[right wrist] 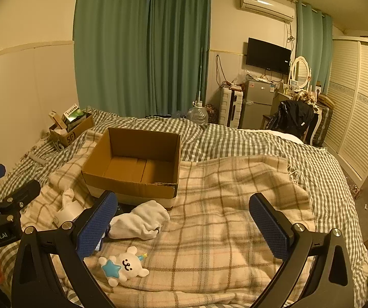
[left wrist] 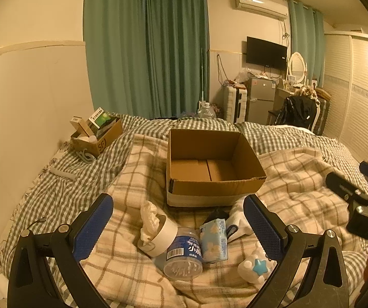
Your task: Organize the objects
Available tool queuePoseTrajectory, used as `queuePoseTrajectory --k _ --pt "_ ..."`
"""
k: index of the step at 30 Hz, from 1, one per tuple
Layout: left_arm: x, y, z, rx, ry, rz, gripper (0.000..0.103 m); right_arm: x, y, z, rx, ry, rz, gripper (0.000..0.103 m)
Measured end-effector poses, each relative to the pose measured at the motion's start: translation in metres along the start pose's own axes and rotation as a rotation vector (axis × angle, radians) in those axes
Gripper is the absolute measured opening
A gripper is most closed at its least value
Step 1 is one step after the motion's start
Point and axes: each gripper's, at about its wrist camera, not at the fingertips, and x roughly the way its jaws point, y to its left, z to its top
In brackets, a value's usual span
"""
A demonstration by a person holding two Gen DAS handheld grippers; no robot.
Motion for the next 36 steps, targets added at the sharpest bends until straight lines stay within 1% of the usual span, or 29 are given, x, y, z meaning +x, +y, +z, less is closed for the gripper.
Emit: queuePoseTrajectory --k 3,7,13,16,18,20,23,25,26,28,29,30,32,34,36 --pt "0.001 0.005 -0.006 0.005 0.011 0.006 0.103 -0.003 0.002 -0.001 -0.004 0.001 0.005 0.103" --pt "0.014 0.014 -0.023 0.008 0.067 0.029 0.103 0.004 0.009 -0.012 -0.022 0.047 0.026 0.103" --pt "0.045 0.029 -0.059 0.015 0.177 0.069 0.103 0.041 0.035 -0.049 -0.079 0.197 0.065 0.103" --pt "0.061 0.034 -0.073 0.012 0.231 0.082 0.103 0.056 0.044 -0.063 -0.096 0.25 0.094 0.103" --pt "0.069 0.037 -0.078 -0.001 0.254 0.07 0.103 0.065 0.052 -0.07 -0.108 0.285 0.115 0.103" --pt "0.07 0.039 -0.08 -0.004 0.26 0.059 0.103 0.074 0.059 -0.079 -0.116 0.324 0.145 0.103" --pt "0.073 0.041 -0.082 -0.014 0.271 0.044 0.103 0.09 0.068 -0.09 -0.151 0.374 0.153 0.102" --pt "0.077 0.043 -0.082 -0.021 0.283 0.038 0.103 0.097 0.069 -0.093 -0.151 0.398 0.169 0.102" --pt "0.077 0.043 -0.082 -0.022 0.288 0.036 0.103 0.103 0.07 -0.095 -0.158 0.423 0.166 0.098" --pt "0.079 0.043 -0.081 -0.023 0.294 0.032 0.103 0.112 0.074 -0.101 -0.181 0.464 0.18 0.094" --pt "0.081 0.043 -0.081 -0.021 0.295 0.03 0.103 0.114 0.075 -0.103 -0.188 0.474 0.184 0.088" --pt "0.081 0.041 -0.081 -0.016 0.297 0.03 0.103 0.116 0.077 -0.105 -0.196 0.485 0.186 0.077" --pt "0.082 0.036 -0.081 0.006 0.301 0.035 0.103 0.116 0.077 -0.105 -0.199 0.487 0.207 0.067" --pt "0.083 0.031 -0.08 0.02 0.305 0.03 0.103 0.11 0.076 -0.101 -0.197 0.46 0.209 0.067" --pt "0.083 0.026 -0.079 0.024 0.308 0.007 0.103 0.102 0.071 -0.094 -0.181 0.422 0.212 0.067"
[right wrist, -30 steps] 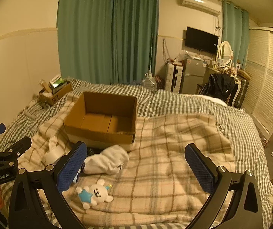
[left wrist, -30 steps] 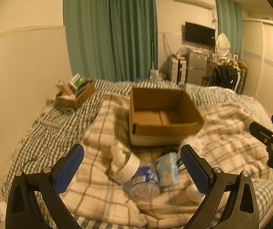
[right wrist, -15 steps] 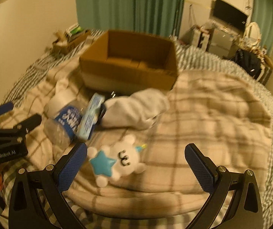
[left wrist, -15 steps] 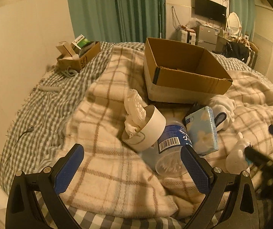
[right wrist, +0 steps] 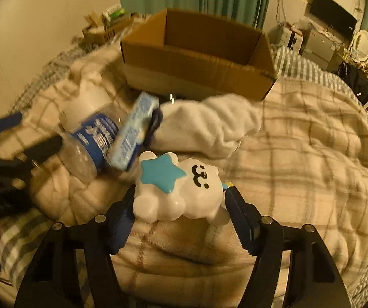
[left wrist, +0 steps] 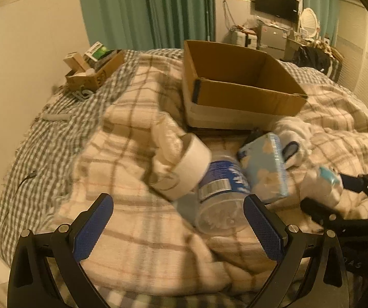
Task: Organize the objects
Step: 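Grasp the white bear toy with the right tool while the left tool grasps the blue-labeled jar, then carry the bear and jar into the cardboard box and open both tools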
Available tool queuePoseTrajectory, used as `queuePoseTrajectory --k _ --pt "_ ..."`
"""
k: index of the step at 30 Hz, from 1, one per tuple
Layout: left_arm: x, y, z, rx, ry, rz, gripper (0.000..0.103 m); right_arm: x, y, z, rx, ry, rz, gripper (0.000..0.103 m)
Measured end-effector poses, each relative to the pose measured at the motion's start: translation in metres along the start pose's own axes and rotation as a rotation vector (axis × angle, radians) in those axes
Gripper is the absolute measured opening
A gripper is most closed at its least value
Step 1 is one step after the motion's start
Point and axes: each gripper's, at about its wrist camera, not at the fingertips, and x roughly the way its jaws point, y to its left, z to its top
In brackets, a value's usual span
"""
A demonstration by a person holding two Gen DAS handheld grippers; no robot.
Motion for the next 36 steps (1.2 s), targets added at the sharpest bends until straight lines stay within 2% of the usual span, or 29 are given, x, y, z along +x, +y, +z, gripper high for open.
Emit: queuePoseTrajectory --k 4,6,8,10,11,12,13,18,25,31,36 --pt "0.011 -0.017 0.003 0.047 0.035 -0.032 0.102 -0.023 -0.008 0.007 0.005 -0.075 -0.051 0.067" --pt "0.021 -0.024 0.003 0.066 0.062 -0.021 0.098 -0.033 -0.016 0.01 0.016 -0.106 -0.083 0.067" --pt "0.036 -0.029 0.003 0.077 0.102 -0.026 0.093 -0.035 -0.022 0.011 0.04 -0.114 -0.071 0.067" --pt "0.05 -0.034 0.0 0.091 0.147 -0.023 0.076 -0.033 -0.026 0.012 0.054 -0.108 -0.058 0.067" --pt "0.055 -0.036 -0.001 0.096 0.164 -0.024 0.072 -0.032 -0.026 0.012 0.057 -0.103 -0.054 0.067" --pt "0.059 -0.037 -0.003 0.1 0.176 -0.039 0.062 -0.031 -0.026 0.012 0.056 -0.1 -0.052 0.067" --pt "0.058 -0.038 -0.003 0.103 0.176 -0.037 0.062 -0.03 -0.024 0.011 0.053 -0.095 -0.048 0.067" --pt "0.039 -0.036 -0.002 0.09 0.12 -0.051 0.062 -0.037 -0.025 0.01 0.049 -0.115 -0.046 0.067" --pt "-0.011 -0.022 0.011 0.055 0.003 -0.076 0.062 -0.069 -0.028 0.019 0.042 -0.174 -0.079 0.067" --pt "-0.05 -0.008 0.054 0.03 -0.127 -0.132 0.062 -0.104 -0.033 0.049 0.029 -0.257 -0.081 0.067" --pt "-0.052 -0.005 0.108 0.036 -0.206 -0.172 0.062 -0.126 -0.036 0.106 -0.007 -0.355 -0.091 0.067"
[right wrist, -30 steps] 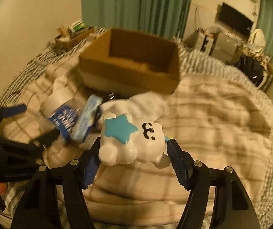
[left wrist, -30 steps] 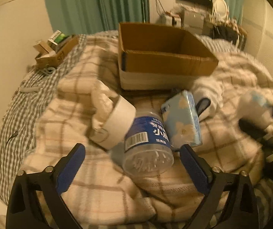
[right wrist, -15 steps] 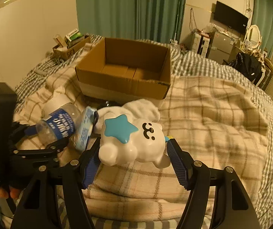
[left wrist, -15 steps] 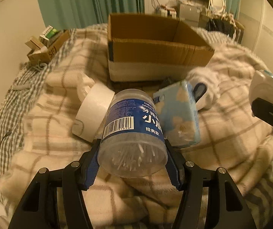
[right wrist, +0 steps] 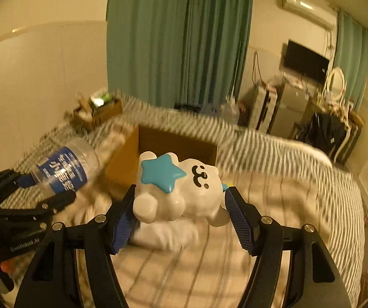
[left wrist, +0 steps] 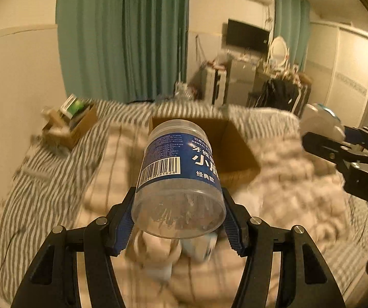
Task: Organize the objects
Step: 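Carry the bear and jar into the cardboard box and open both tools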
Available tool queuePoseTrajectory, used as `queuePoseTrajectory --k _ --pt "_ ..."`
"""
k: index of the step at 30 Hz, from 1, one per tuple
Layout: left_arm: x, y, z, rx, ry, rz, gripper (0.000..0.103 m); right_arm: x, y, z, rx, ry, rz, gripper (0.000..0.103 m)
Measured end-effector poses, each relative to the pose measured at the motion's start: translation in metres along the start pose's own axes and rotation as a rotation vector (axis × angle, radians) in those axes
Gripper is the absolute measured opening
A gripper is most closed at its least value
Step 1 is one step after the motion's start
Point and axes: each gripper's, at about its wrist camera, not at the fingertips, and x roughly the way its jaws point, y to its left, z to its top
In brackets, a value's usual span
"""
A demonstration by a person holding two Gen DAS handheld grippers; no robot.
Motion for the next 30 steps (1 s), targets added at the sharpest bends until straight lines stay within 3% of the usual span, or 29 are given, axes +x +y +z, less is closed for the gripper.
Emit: queuePoseTrajectory --k 5,10,17,21,25,27,30 --pt "0.038 0.001 0.046 0.025 -0.033 0.004 0.062 0.033 -0.009 0.05 0.014 -0.04 0.023 0.067" --pt "0.092 0.001 0.067 0.028 -0.009 0.001 0.062 0.097 -0.021 0.067 0.033 0.016 0.033 0.067" --pt "0.158 -0.003 0.053 0.041 0.064 -0.021 0.062 0.198 -0.034 0.054 0.068 0.133 0.065 0.067" --pt "0.182 -0.005 0.042 0.047 0.098 -0.031 0.062 0.223 -0.036 0.044 0.075 0.148 0.077 0.067" --pt "0.191 -0.005 0.038 0.041 0.116 -0.058 0.062 0.228 -0.044 0.041 0.155 0.103 0.113 0.071" --pt "0.187 -0.007 0.04 0.054 0.118 -0.062 0.065 0.225 -0.051 0.045 0.181 0.096 0.1 0.09" --pt "0.173 -0.01 0.045 0.061 0.113 -0.065 0.096 0.199 -0.058 0.056 0.177 0.061 0.07 0.092"
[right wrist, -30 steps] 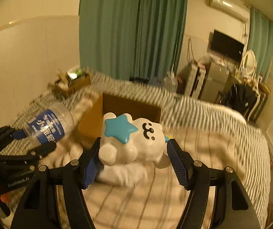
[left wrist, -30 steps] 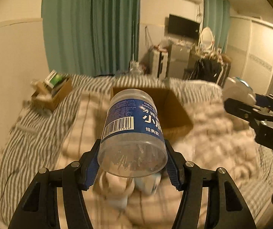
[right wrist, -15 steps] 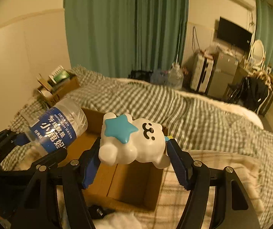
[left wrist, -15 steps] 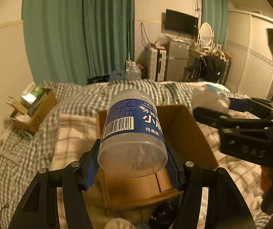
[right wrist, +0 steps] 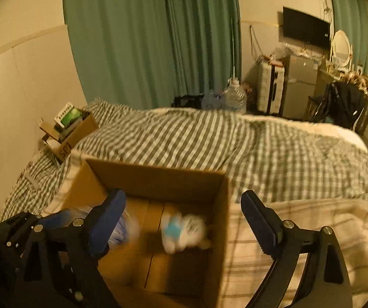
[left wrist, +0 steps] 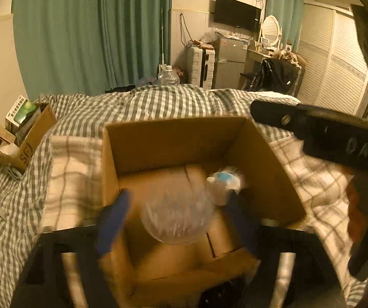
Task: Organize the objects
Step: 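Carry the bear and jar into the cardboard box and open both tools, then grasp the white tape roll with the left tool and lift it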
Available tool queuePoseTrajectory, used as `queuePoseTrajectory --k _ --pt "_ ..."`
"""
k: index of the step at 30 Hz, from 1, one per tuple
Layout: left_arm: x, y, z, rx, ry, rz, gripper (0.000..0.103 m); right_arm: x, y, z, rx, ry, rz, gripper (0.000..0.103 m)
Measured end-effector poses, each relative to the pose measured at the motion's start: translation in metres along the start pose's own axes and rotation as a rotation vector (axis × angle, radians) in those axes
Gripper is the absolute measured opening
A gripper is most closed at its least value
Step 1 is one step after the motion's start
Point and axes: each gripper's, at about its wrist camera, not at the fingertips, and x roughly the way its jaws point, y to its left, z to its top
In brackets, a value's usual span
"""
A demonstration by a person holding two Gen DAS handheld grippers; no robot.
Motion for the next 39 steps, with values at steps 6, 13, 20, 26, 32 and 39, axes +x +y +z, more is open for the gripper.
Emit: queuePoseTrajectory --k 6,13,20,26,32,39 --pt "-0.059 0.0 0.002 0.01 -0.038 0.031 0.1 -0.071 0.001 0.017 -0.028 -0.032 -0.043 0.094" --pt "-0.135 0.005 -0.021 0.012 -0.08 0.056 0.103 -0.165 0.028 0.002 -0.138 -0.041 -0.114 0.095" --pt "-0.16 0.011 -0.075 -0.006 -0.041 0.093 0.103 -0.208 0.052 -0.062 -0.165 -0.005 -0.1 0.095" --pt "-0.13 0.023 -0.123 -0.083 0.049 0.119 0.103 -0.181 0.047 -0.118 -0.102 0.048 -0.101 0.095" --pt "-0.076 0.026 -0.15 -0.086 0.173 0.149 0.103 -0.132 0.045 -0.16 -0.124 0.147 -0.121 0.095" --pt "-0.036 0.034 -0.156 -0.133 0.264 0.101 0.097 -0.107 0.043 -0.174 -0.117 0.199 -0.096 0.095"
